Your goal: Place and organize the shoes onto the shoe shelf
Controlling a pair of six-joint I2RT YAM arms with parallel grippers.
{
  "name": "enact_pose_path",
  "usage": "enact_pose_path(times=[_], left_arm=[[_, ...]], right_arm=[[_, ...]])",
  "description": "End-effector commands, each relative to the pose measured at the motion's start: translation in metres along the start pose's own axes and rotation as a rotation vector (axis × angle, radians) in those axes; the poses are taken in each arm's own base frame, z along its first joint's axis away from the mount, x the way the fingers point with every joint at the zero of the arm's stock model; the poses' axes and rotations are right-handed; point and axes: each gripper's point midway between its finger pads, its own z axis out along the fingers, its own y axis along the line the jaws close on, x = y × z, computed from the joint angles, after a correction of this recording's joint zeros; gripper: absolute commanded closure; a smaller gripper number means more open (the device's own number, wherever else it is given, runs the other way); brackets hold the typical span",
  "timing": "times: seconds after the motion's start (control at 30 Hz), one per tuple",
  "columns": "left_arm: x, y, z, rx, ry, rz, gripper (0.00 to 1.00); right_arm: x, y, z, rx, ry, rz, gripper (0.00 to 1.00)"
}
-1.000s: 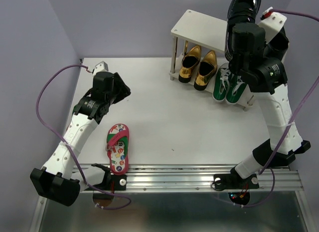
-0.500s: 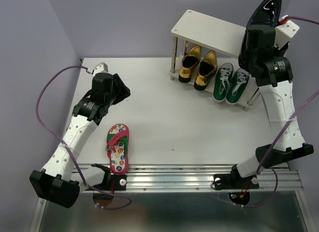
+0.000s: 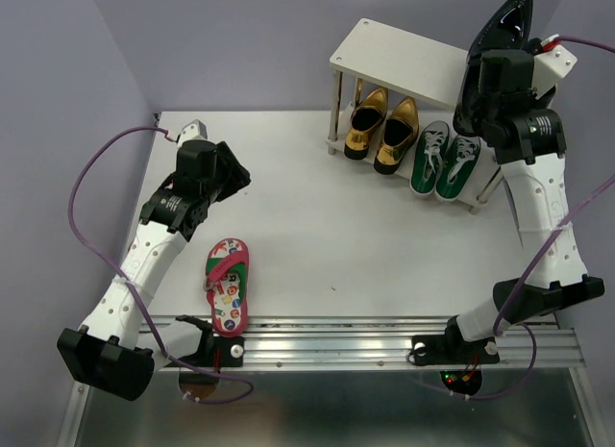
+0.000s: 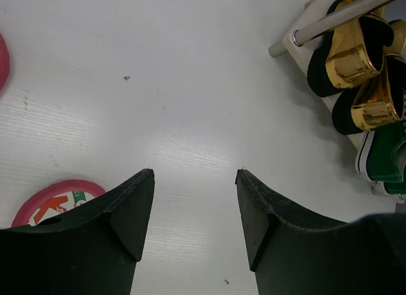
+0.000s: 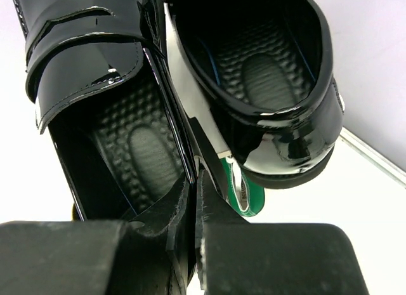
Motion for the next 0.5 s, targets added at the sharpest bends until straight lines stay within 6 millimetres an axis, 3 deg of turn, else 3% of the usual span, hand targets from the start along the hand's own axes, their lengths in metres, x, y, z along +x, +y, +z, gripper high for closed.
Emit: enact_pose_path(times=[0.0, 0.27, 0.33, 0.37, 0.47], left_arm=[[-0.004, -0.002, 0.000, 0.023, -0.025, 0.013, 0.35], [-0.006, -0.002, -0.002, 0.023, -0.030, 0.015, 0.35], [-0.007, -0.001, -0.002, 0.023, -0.029, 0.017, 0.35], [-0.006, -0.002, -0.002, 0.025, -0.026, 0.018, 0.35], [-0.007, -0.002, -0.002, 0.027, -0.027, 0.019, 0.35]], right_arm=[[-0.048, 0.002, -0.011, -0.050, -0.124, 0.215, 0.99], [-0.046, 0.004, -0.003, -0.057, -0.104, 0.240, 0.99], [-0.048, 0.007, -0.001, -0.075, -0.102, 0.242, 0.84], [-0.050, 0.009, -0.004, -0.091, -0.103, 0.245, 0.66], [-0.053, 0.016, -0.008, -0.150, -0.108, 0.249, 0.54]])
